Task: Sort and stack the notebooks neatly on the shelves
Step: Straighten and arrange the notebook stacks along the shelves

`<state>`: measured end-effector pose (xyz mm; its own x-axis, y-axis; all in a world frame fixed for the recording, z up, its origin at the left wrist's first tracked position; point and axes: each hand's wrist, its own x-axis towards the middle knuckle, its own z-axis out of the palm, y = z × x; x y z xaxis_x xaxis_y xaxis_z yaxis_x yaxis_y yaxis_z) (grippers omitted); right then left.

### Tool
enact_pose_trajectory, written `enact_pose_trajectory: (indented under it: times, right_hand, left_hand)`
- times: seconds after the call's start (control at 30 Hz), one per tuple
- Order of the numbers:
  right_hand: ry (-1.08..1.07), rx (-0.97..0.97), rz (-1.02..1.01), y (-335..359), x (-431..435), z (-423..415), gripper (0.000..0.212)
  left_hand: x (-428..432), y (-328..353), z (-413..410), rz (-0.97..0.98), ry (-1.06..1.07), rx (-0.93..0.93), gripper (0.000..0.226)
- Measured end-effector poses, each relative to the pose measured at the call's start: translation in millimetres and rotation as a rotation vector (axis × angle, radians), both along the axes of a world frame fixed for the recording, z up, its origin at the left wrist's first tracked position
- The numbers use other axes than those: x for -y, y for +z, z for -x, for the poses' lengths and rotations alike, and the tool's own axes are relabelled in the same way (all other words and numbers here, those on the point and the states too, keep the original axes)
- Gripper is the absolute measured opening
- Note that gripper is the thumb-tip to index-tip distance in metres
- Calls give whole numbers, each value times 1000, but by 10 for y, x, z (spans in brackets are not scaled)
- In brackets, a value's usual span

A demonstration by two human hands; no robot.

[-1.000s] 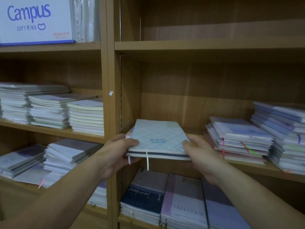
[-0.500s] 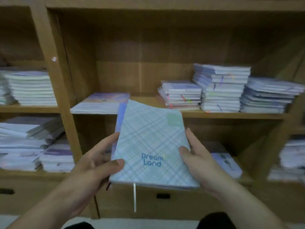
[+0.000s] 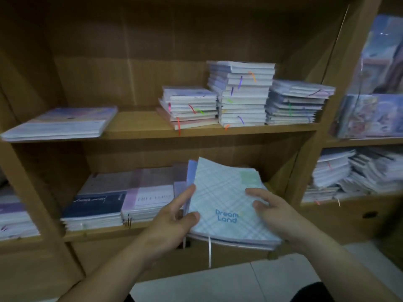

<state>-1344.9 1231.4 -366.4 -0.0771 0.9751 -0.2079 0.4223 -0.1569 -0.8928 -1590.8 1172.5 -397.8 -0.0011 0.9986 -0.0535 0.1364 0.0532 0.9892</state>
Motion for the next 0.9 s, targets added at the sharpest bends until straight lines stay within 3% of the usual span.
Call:
enact_pose_trajectory:
  times: [0.13, 0.27, 0.53, 0.77, 0.9]
  right_hand:
    - [-101, -21, 53, -258, -359, -222, 32]
    - [-146, -77, 146, -562, -803, -503, 43]
    - [-217, 38, -74, -1142, -1755, -734, 28]
    - [-377, -122, -238, -1216, -2116, -910, 21]
    - [-316, 24, -242, -1480, -2194, -832, 29]
  left_hand:
    - [-517, -343, -182, -15, -85, -104, 49]
    - [-1037, -719, -412, 17, -168, -154, 57]
    - [-1883, -1176, -872, 54, -112, -234, 57]
    - [-2218, -1346, -1113, -21, -52, -157, 48]
    - [-2285, -1499, -1225, 3, 121, -202, 49]
